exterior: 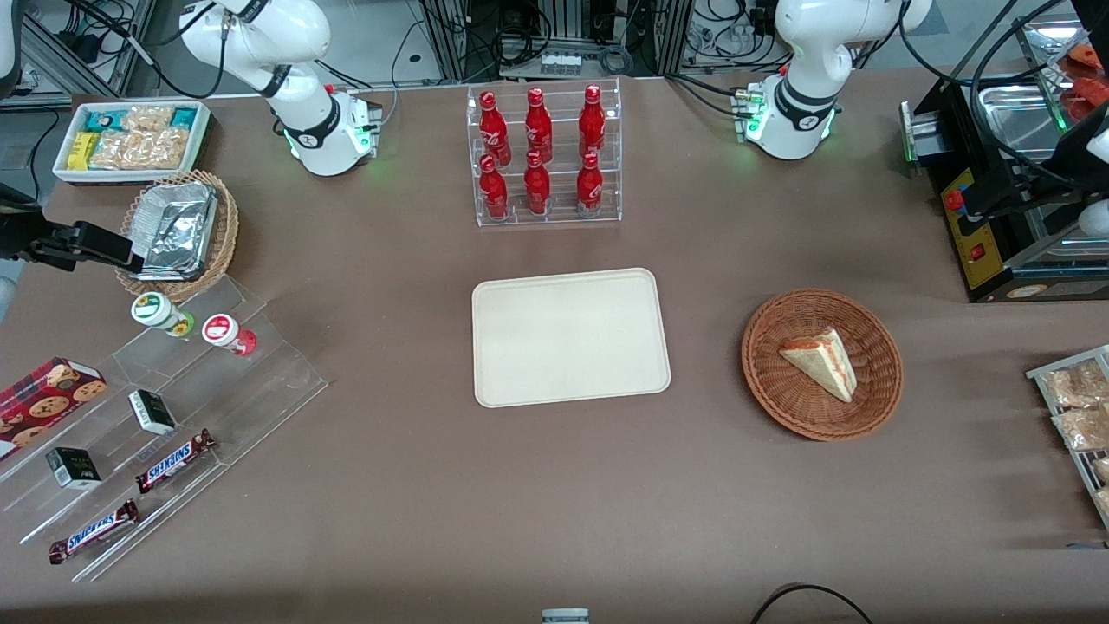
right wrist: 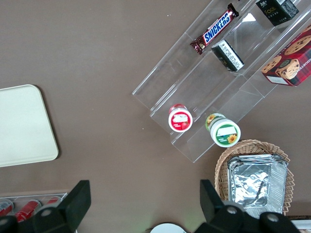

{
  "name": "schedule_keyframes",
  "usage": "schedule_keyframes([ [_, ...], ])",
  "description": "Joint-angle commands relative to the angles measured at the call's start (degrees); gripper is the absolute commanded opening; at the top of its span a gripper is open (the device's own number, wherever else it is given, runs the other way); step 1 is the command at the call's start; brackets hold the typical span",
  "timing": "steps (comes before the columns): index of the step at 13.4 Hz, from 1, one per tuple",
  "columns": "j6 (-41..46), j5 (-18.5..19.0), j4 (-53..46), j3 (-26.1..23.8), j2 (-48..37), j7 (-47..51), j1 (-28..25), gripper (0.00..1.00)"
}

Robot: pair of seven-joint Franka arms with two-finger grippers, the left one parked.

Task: Place green gum on tray
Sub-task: 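Move the right gripper down toward the green-labelled gum canister on the shelf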

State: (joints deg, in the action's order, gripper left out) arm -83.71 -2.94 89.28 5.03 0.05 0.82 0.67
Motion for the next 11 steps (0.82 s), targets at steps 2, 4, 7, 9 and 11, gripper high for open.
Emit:
schedule_keyframes([
  [2, 0.66, 0.39, -1.57, 0.51, 1.00, 1.20, -0.58, 1.00],
  [4, 0.22, 0.39, 0.71, 0.51, 0.65, 0.50, -0.41, 1.00],
  [7, -7.57, 0.39, 9.39, 0.60, -2.59, -1.25, 0.03, 1.00],
  [9, -14.25, 0.39, 16.59, 0.77, -4.79, -8.25, 2.13, 1.00],
  [11, -22.24, -0.31, 24.15, 0.95, -6.72, -17.75, 4.77, 1.00],
])
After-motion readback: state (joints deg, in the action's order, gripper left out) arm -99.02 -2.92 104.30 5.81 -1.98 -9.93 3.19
